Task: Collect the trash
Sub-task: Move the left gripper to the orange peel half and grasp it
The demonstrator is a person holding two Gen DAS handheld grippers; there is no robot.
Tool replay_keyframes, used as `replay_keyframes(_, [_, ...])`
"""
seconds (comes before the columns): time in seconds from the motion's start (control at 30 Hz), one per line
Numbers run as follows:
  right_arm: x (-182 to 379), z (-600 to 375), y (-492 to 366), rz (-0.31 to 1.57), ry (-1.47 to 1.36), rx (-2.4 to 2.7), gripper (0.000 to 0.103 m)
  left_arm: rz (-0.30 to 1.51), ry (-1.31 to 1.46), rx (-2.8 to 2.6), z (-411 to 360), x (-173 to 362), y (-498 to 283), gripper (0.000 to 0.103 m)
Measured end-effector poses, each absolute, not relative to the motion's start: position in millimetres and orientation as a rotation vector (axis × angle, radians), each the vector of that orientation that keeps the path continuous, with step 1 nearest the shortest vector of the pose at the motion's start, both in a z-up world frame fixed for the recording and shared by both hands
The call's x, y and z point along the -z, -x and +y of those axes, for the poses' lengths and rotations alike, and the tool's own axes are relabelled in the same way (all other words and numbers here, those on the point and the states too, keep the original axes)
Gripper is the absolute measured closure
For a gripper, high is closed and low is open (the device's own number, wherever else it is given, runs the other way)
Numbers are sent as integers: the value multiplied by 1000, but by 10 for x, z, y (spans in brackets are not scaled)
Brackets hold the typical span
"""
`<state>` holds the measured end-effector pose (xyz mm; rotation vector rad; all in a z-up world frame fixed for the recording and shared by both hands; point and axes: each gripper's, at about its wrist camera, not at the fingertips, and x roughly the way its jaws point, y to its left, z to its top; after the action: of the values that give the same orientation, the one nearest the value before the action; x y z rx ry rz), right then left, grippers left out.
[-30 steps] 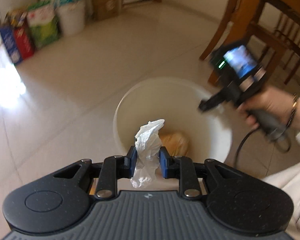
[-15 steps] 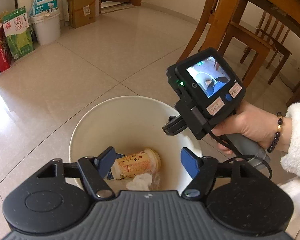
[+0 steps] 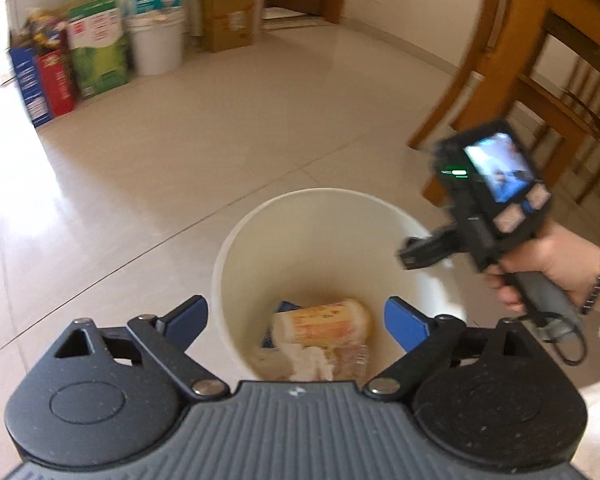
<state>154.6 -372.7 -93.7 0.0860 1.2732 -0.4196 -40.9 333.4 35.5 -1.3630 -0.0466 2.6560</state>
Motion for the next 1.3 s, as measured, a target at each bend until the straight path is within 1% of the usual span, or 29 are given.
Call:
replay_keyframes(0.1, [937,-3729,-1550,1273,-88,419,82,-68,1383,-2707,3146,-281,355,6])
replay_keyframes(0.13, [941,-3724,-1551,1273,-87,418,82,-77,1387,-2719,3081,-242,328,3])
replay_keyframes(0.3, [936,-3729,-1548,1272,-80,416,82,-114,1430,-2771,2813,29,202,3])
replay_keyframes(0.57, [942,-3712,-1543,1269,-67,419,82,-301,1602,-2800,2475,704,26,3])
replay_keyframes(0.73, [942,-3702,-1542,1268,-60,418,82,-368,1641,-2842,2361,1111,-65,3])
replay_keyframes(0.87, [941,-3694,-1535,1266,-52,413,82,-474,1681,-2841,2270,1475,-123,3])
replay_keyframes(1.1, [943,-3676,-1532,1266,-33,412,82,-496,1780,-2906,2152,1999,-149,3])
replay_keyframes(1.3, [948,-3649,-1532,1264,-6,410,81,-683,1779,-2960,1983,2291,-184,3])
